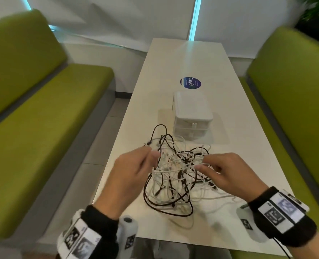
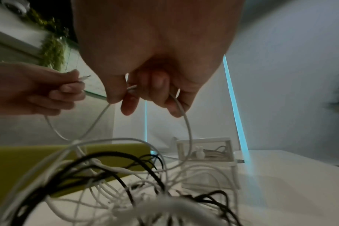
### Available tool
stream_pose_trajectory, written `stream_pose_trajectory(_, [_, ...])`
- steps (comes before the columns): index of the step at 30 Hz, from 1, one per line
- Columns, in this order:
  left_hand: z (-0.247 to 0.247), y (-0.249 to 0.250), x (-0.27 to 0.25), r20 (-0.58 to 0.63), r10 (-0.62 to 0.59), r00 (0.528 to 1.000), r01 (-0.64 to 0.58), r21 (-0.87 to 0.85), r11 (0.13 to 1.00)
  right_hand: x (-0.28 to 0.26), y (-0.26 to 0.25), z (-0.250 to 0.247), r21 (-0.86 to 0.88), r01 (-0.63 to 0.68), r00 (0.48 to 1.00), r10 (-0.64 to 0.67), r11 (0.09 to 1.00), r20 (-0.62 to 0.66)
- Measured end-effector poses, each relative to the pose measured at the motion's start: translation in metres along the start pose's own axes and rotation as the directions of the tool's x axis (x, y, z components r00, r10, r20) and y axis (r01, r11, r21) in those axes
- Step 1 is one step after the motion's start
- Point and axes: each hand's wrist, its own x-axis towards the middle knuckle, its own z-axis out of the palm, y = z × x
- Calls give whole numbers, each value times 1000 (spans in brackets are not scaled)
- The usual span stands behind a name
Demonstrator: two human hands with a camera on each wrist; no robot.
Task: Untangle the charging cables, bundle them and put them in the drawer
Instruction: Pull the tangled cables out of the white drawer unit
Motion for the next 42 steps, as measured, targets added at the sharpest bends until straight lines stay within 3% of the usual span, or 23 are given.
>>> stream_pose_trajectory(7, [48,45,5,13,101,995,-99,-109,989,7,-35,-1,109,68,991,-55,992,-122])
stream_pose_trajectory(17, [25,33,20,8,264,965,-260,195,946,3,-47,11,164,205,979,-203,965,-31])
stream_pose_trajectory(22, [-3,16,36,-120,318,941,-308,93,947,13,-28,11,279,90,995,-74,956,-66])
stream_pose_trajectory(25, [-16,7,43,-187,374,908,-366,79,927,25,-19,13,236,75,997,-65,969,-48])
stream_pose_trajectory(28, [-24,-1,44,-350,304,886,-331,-18,943,38,-13,19,194,-1,1000,-4,981,27])
stream_pose_trajectory(31, [-36,-20,45,-443,148,884,-190,-53,980,42,-5,27,180,-93,992,76,979,99])
stream_pose_trajectory(34, [-31,-27,48,-320,-32,947,101,202,974,40,-3,31,212,-132,991,122,968,63])
stream_pose_trajectory(35, [-26,-25,48,-292,-56,955,140,275,951,40,-5,31,218,-126,992,120,968,39])
stream_pose_trajectory(37, [-14,-9,44,-257,-7,966,74,253,965,41,-13,28,166,-114,993,110,980,34])
stream_pose_trajectory(40, [17,30,33,-133,220,966,-200,145,969,43,-25,24,37,-127,990,125,991,63])
stream_pose_trajectory(42, [43,47,32,-1,238,971,-234,172,957,39,-27,20,47,-148,989,147,988,26])
